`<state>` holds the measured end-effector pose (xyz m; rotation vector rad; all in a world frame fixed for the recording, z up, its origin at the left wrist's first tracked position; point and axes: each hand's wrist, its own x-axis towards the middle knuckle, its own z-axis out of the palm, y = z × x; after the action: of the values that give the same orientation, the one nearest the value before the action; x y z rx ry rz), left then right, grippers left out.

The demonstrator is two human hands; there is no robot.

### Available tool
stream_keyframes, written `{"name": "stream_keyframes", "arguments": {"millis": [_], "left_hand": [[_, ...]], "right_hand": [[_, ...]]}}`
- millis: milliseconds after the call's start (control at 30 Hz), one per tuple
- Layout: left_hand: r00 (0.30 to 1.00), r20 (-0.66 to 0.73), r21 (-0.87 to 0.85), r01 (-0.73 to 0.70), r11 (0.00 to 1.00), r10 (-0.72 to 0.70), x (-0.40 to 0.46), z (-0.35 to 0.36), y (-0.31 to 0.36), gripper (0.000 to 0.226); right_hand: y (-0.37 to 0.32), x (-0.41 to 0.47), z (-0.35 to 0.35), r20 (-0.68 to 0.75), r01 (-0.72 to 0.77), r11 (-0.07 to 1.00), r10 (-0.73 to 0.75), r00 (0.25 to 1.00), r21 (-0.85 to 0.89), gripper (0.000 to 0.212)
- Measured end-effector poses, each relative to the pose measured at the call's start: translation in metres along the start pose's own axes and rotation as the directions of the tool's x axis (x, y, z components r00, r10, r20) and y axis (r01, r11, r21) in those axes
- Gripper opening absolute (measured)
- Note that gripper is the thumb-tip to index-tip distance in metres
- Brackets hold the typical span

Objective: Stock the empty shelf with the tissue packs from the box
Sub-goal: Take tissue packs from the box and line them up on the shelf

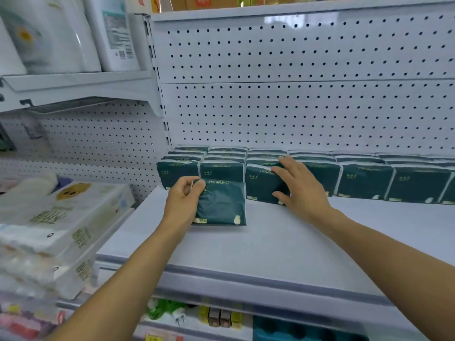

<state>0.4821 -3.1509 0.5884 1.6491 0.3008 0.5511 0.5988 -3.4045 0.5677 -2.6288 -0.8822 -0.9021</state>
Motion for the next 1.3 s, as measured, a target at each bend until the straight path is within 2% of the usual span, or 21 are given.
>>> {"name": "stream_keyframes", "arguments": {"millis": [167, 267, 333, 400, 433, 467, 500, 567, 633, 700, 767, 833, 900, 1000, 1067, 1167, 1300], "left_hand": [[1.000, 0.018, -0.010, 0.010, 1.000, -0.010, 0.015, 0.004, -0.004, 0.017], [0.999, 0.040, -0.039, 0.000, 0.999, 0.002, 0.018, 0.008, -0.002, 0.016], [0.998, 0.050, -0.048, -0.021, 0.999, 0.023, 0.018, 0.011, 0.001, 0.013], [0.996, 0.074, -0.040, -0.038, 0.998, 0.041, 0.018, 0.015, 0.004, 0.010], [0.993, 0.103, -0.035, -0.045, 0.998, 0.048, 0.018, 0.018, 0.005, 0.010], [0.988, 0.146, -0.042, -0.051, 0.998, 0.057, 0.016, 0.021, 0.006, 0.010], [0.978, 0.199, -0.068, -0.054, 0.996, 0.066, 0.013, 0.026, 0.008, 0.011], [0.948, 0.305, -0.114, -0.057, 0.992, 0.089, 0.005, 0.037, 0.011, 0.013], [0.915, 0.384, -0.083, -0.100, 0.992, 0.124, -0.001, 0.045, 0.010, 0.015], [0.900, 0.368, 0.083, -0.280, 0.957, 0.231, 0.002, 0.046, 0.003, 0.021], [0.870, 0.273, 0.394, -0.491, 0.777, 0.411, 0.018, 0.039, -0.006, 0.039], [0.805, 0.288, 0.603, -0.573, 0.555, 0.518, 0.039, 0.032, -0.015, 0.058], [0.739, 0.410, 0.701, -0.630, 0.334, 0.534, 0.055, 0.031, -0.028, 0.071], [0.624, 0.593, 0.700, -0.712, 0.057, 0.509, 0.064, 0.040, -0.043, 0.078], [0.571, 0.635, 0.678, -0.735, -0.021, 0.521, 0.065, 0.050, -0.044, 0.082], [0.533, 0.634, 0.676, -0.733, -0.068, 0.559, 0.067, 0.063, -0.038, 0.086], [0.456, 0.665, 0.636, -0.761, -0.129, 0.592, 0.068, 0.081, -0.031, 0.086]], "right_hand": [[0.007, 0.011, 0.009, -0.032, 0.072, 0.995, -0.074, 0.997, -0.072, 0.059], [0.010, 0.013, 0.013, -0.013, 0.051, 0.992, -0.053, 0.999, -0.112, 0.060], [0.006, 0.013, 0.010, -0.059, 0.038, 0.988, -0.047, 0.997, -0.148, 0.063], [-0.007, 0.012, -0.004, -0.165, 0.038, 0.999, -0.042, 0.985, -0.024, 0.064], [-0.018, 0.011, -0.015, -0.171, 0.021, 0.992, 0.001, 0.985, 0.128, 0.063], [-0.030, 0.010, -0.027, -0.106, -0.031, 0.954, 0.065, 0.992, 0.298, 0.062], [-0.040, 0.009, -0.037, 0.027, -0.101, 0.894, 0.099, 0.995, 0.436, 0.063], [-0.050, 0.007, -0.045, 0.259, -0.209, 0.802, 0.070, 0.963, 0.560, 0.065], [-0.044, 0.001, -0.045, 0.314, -0.236, 0.740, 0.035, 0.949, 0.630, 0.055], [-0.029, -0.008, -0.050, 0.321, -0.266, 0.723, 0.065, 0.945, 0.638, 0.045], [-0.012, -0.020, -0.056, 0.322, -0.307, 0.745, 0.131, 0.938, 0.592, 0.043], [0.005, -0.029, -0.060, 0.293, -0.306, 0.816, 0.176, 0.940, 0.490, 0.045], [0.020, -0.034, -0.062, 0.234, -0.249, 0.906, 0.174, 0.957, 0.343, 0.046], [0.038, -0.043, -0.062, 0.084, -0.136, 0.976, 0.123, 0.989, 0.172, 0.047], [0.052, -0.048, -0.059, 0.014, -0.107, 0.992, 0.106, 0.994, 0.061, 0.047], [0.070, -0.051, -0.051, -0.084, -0.071, 0.996, 0.066, 0.994, -0.056, 0.049], [0.079, -0.048, -0.036, -0.166, -0.078, 0.995, 0.068, 0.984, -0.058, 0.048]]}}
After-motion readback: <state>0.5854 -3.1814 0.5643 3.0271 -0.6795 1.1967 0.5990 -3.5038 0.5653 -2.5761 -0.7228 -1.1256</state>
